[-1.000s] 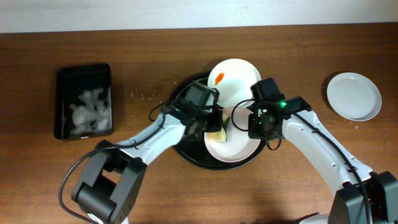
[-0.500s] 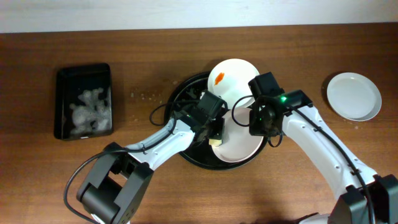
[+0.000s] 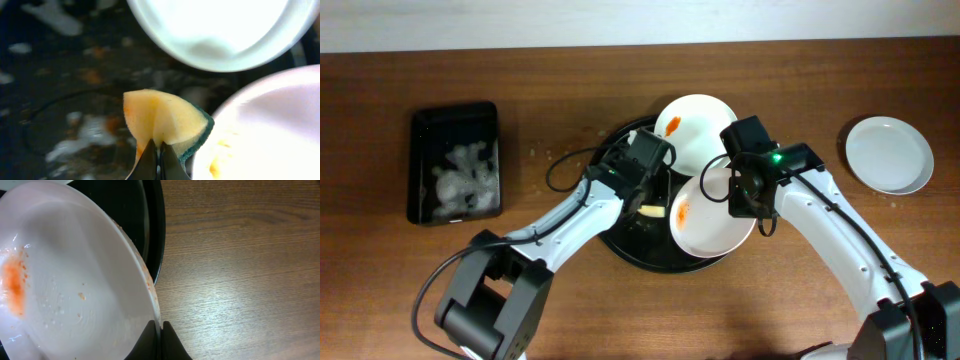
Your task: Clean dirty plates on tray and stack at the side
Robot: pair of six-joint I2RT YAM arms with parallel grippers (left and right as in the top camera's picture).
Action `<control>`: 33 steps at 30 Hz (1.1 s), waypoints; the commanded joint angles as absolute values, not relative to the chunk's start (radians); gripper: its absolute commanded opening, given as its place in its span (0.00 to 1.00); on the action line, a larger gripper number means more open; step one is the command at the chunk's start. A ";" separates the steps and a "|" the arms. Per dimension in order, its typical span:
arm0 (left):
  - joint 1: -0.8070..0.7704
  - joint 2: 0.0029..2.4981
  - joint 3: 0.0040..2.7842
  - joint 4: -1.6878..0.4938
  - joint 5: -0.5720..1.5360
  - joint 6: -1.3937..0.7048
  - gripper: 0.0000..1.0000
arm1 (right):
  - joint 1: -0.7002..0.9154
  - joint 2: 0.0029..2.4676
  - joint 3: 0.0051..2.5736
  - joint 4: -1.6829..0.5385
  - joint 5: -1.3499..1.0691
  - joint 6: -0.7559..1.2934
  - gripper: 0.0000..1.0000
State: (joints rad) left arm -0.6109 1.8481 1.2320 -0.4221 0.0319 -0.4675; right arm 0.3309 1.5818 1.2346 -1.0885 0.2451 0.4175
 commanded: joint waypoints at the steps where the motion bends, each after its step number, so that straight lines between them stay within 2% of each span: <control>1: -0.612 1.808 1.254 -0.398 0.169 -0.535 0.00 | 0.336 1.560 1.264 -1.085 0.260 0.421 0.04; 7: -0.612 1.826 1.245 -0.322 0.236 -0.630 0.00 | 0.336 1.560 1.264 -1.085 0.241 0.421 0.04; 13: -0.613 1.915 1.218 -0.189 0.406 -0.645 0.00 | 0.336 1.560 1.264 -1.085 0.237 0.420 0.04; 17: -0.618 1.982 1.216 -0.171 0.450 -0.644 0.00 | 0.336 1.560 1.264 -1.085 0.237 0.420 0.04; 33: -0.622 2.032 1.213 -0.194 0.369 -0.579 0.00 | 0.336 1.560 1.264 -1.086 0.241 0.416 0.04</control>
